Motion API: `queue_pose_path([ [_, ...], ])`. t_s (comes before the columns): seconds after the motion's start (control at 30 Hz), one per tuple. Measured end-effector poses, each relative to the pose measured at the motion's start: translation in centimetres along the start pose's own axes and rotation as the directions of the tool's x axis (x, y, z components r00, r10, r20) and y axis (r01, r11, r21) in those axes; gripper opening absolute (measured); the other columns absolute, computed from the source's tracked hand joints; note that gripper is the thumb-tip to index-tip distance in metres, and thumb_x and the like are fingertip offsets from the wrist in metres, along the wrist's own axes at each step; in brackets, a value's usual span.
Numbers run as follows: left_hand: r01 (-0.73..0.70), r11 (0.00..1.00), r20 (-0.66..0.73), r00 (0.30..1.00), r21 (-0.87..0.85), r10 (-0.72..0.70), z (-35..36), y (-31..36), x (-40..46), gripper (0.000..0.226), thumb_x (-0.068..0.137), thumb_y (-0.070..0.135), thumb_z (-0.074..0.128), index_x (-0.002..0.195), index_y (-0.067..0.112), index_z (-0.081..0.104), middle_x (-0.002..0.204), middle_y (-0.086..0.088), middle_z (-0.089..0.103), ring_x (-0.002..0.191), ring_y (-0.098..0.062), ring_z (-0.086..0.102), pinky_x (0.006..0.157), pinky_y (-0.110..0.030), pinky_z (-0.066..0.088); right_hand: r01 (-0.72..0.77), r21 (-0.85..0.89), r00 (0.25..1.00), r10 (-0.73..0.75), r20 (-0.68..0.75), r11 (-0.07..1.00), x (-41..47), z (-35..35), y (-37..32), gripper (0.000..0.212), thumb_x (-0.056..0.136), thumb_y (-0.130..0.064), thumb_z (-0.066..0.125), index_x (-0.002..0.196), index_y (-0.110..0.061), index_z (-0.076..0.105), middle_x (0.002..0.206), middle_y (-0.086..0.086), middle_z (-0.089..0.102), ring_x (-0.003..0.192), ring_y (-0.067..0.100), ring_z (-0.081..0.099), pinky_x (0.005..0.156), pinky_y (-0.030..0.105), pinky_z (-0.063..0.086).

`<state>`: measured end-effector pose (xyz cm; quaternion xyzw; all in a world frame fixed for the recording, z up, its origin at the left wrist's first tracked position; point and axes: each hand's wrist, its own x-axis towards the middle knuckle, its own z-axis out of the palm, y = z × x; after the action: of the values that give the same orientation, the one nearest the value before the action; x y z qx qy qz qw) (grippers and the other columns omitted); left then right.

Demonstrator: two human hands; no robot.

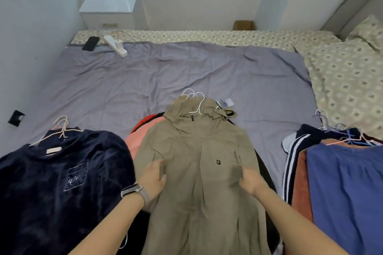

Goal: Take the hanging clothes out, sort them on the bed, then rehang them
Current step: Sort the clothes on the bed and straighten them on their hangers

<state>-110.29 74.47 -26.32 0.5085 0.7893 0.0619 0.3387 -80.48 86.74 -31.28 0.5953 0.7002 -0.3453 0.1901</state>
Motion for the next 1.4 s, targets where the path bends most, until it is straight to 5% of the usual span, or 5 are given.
queue_pose_path([
  [0.2, 0.125, 0.992, 0.017, 0.992, 0.028, -0.125, 1.4, -0.1, 4.2, 0.052, 0.09, 0.02, 0.054, 0.137, 0.008, 0.035, 0.132, -0.014, 0.046, 0.124, -0.026, 0.043, 0.102, -0.026, 0.031, 0.017, -0.127, 0.999, -0.021, -0.028, 0.992, 8.9, -2.2, 1.4, 0.042, 0.085, -0.013, 0.047, 0.125, -0.002, 0.043, 0.127, 0.019, 0.053, 0.119, 0.032, 0.048, 0.1, 0.032, 0.036],
  [0.7, 0.223, 0.97, -0.06, 0.972, -0.094, -0.229, 2.1, -4.2, 5.1, 0.05, 0.09, 0.019, 0.057, 0.136, 0.012, 0.041, 0.13, -0.005, 0.042, 0.125, -0.019, 0.042, 0.104, -0.019, 0.027, -0.003, -0.133, 0.998, -0.005, -0.055, 0.991, 22.3, -4.9, -2.7, 0.082, 0.071, -0.038, 0.067, 0.14, -0.014, 0.031, 0.134, 0.013, 0.044, 0.126, 0.033, 0.04, 0.102, 0.042, 0.041],
  [0.87, 0.22, 0.966, -0.06, 0.971, -0.136, -0.23, 3.5, -4.7, 4.9, 0.047, 0.091, 0.018, 0.055, 0.135, 0.012, 0.041, 0.127, -0.004, 0.043, 0.122, -0.015, 0.043, 0.097, -0.009, 0.023, -0.04, -0.062, 0.991, 0.031, -0.133, 0.997, 20.7, -2.1, -3.5, 0.068, 0.087, -0.063, 0.041, 0.132, -0.011, 0.041, 0.131, 0.018, 0.048, 0.122, 0.037, 0.042, 0.099, 0.046, 0.038],
  [1.17, 0.24, 0.961, -0.028, 0.969, -0.136, -0.246, 5.9, -5.6, 6.4, 0.045, 0.091, 0.018, 0.054, 0.134, 0.013, 0.043, 0.129, -0.005, 0.045, 0.121, -0.017, 0.045, 0.099, -0.013, 0.025, -0.133, -0.26, 0.951, 0.049, -0.305, 0.956, 19.8, 6.3, -4.2, 0.031, 0.087, -0.014, 0.053, 0.116, -0.003, 0.052, 0.121, 0.017, 0.044, 0.11, 0.034, 0.042, 0.085, 0.042, 0.041],
  [1.4, 0.226, 0.956, -0.079, 0.967, -0.187, -0.244, 5.9, -4.9, 5.5, 0.042, 0.09, 0.016, 0.056, 0.131, 0.013, 0.046, 0.123, -0.006, 0.047, 0.12, -0.018, 0.047, 0.102, -0.02, 0.031, -0.032, -0.373, 0.967, -0.066, -0.246, 0.927, 20.3, 4.5, -4.0, 0.035, 0.094, -0.001, 0.031, 0.127, 0.002, 0.044, 0.128, 0.017, 0.039, 0.115, 0.032, 0.042, 0.079, 0.04, 0.045],
])
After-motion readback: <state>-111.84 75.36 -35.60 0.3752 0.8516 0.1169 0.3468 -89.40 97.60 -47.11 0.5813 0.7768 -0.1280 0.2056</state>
